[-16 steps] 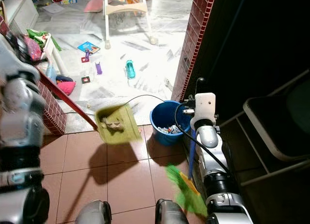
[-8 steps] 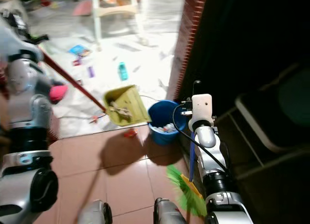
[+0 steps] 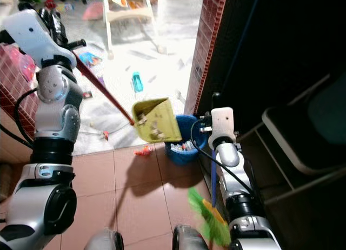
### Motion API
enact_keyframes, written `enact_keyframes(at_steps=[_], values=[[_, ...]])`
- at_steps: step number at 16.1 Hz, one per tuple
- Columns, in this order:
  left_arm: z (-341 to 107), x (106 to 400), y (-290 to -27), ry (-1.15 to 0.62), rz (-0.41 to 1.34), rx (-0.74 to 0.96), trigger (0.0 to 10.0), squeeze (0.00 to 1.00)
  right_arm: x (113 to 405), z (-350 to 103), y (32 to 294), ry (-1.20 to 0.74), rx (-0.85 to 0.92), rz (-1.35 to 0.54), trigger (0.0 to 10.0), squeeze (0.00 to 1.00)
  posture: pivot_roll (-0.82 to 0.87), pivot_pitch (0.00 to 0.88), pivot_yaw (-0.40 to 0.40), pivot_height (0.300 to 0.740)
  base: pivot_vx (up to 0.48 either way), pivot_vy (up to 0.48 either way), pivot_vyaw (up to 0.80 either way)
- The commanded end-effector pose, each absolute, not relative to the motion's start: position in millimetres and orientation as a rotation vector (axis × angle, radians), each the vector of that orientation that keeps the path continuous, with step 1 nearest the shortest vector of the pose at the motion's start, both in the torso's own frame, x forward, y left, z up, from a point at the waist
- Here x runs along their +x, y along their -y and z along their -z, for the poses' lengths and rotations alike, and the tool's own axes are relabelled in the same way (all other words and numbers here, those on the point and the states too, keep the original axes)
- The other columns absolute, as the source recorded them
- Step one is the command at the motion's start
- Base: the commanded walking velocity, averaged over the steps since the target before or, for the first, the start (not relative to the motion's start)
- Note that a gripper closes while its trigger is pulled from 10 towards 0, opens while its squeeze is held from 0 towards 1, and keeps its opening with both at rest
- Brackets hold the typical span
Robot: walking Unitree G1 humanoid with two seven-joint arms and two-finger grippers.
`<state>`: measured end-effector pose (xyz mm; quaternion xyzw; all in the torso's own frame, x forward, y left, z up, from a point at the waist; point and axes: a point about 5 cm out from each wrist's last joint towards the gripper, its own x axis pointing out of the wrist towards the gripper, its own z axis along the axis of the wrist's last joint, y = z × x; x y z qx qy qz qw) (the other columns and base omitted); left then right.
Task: Sweep floor
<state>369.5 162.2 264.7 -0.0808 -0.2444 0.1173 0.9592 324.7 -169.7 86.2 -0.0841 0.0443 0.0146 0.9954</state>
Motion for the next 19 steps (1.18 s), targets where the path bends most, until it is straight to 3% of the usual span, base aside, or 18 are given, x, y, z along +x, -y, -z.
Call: enact_keyframes(at_steps=[1, 5, 19], values=[[-294, 365, -153, 0.630, -0.202, -0.186, 10.0, 0.00, 323, -84, 171, -0.103, -0.193, -0.031, 10.0, 0.00, -0.10, 0.031, -0.007, 0.740, 0.480, 0.000, 0.00], [-288, 365, -148, 0.625, -0.184, -0.179, 10.0, 0.00, 323, -84, 169, -0.100, -0.196, -0.039, 10.0, 0.00, -0.10, 0.031, -0.007, 0.740, 0.480, 0.000, 0.00], [-271, 353, -117, 0.619, -0.025, -0.118, 10.0, 0.00, 326, -84, 171, -0.116, -0.211, -0.038, 10.0, 0.00, -0.10, 0.038, -0.012, 0.740, 0.000, 0.000, 0.00]])
